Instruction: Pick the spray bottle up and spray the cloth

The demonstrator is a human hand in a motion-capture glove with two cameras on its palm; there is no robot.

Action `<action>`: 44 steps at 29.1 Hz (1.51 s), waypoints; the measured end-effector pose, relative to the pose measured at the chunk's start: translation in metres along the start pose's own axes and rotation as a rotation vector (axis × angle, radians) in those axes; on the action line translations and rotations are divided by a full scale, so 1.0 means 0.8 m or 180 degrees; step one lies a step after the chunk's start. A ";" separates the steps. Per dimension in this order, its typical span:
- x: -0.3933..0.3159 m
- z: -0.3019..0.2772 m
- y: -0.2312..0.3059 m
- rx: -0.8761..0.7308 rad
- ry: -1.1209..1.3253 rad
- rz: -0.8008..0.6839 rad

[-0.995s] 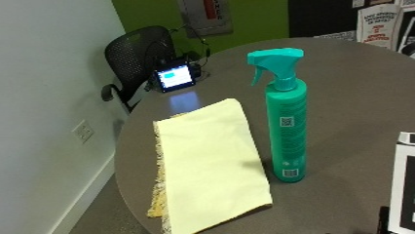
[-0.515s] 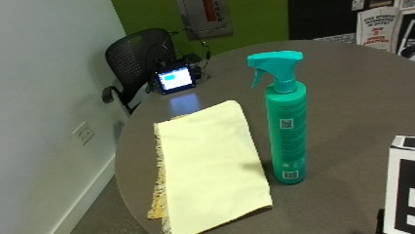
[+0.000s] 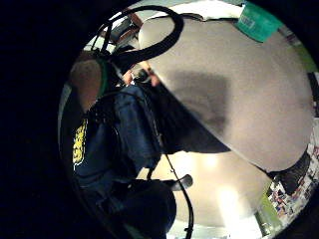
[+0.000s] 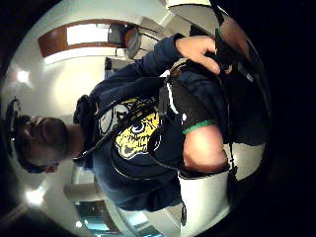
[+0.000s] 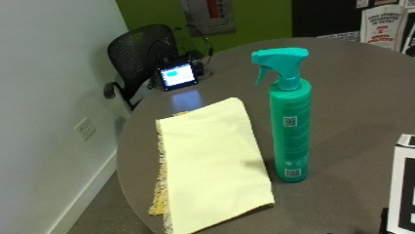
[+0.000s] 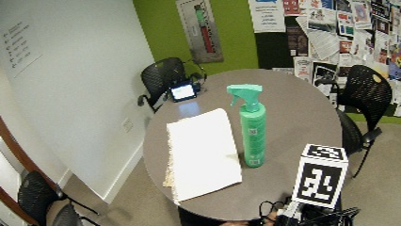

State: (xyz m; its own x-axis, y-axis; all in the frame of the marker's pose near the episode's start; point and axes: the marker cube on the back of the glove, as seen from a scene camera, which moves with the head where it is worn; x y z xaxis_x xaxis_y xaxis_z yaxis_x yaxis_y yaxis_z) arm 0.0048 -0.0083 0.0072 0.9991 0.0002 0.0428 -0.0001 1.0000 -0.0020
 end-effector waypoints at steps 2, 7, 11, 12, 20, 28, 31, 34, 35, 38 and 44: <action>0.001 -0.001 0.000 0.0021 0.0008 0.0017; 0.005 -0.003 0.000 0.0126 0.0031 0.0094; 0.017 -0.008 -0.001 0.0335 0.0006 0.0330; 0.023 -0.010 -0.001 0.0392 -0.0021 0.0411; 0.096 -0.027 0.001 0.1125 -0.0364 0.1193; 0.172 -0.086 -0.020 0.2298 -0.1161 0.1139; 0.189 -0.105 -0.035 0.2483 -0.1499 0.1117; 0.204 -0.117 -0.056 0.2552 -0.1684 0.0929; 0.208 -0.119 -0.064 0.2568 -0.1708 0.0840; 0.213 -0.121 -0.085 0.2591 -0.1715 0.0608; 0.215 -0.125 -0.115 0.2612 -0.1796 0.0285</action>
State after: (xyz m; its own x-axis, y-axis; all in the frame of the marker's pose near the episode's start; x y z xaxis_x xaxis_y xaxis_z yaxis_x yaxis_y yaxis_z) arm 0.1808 -0.1008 -0.0848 0.8275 -0.1365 0.5446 -0.3164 0.6879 0.6532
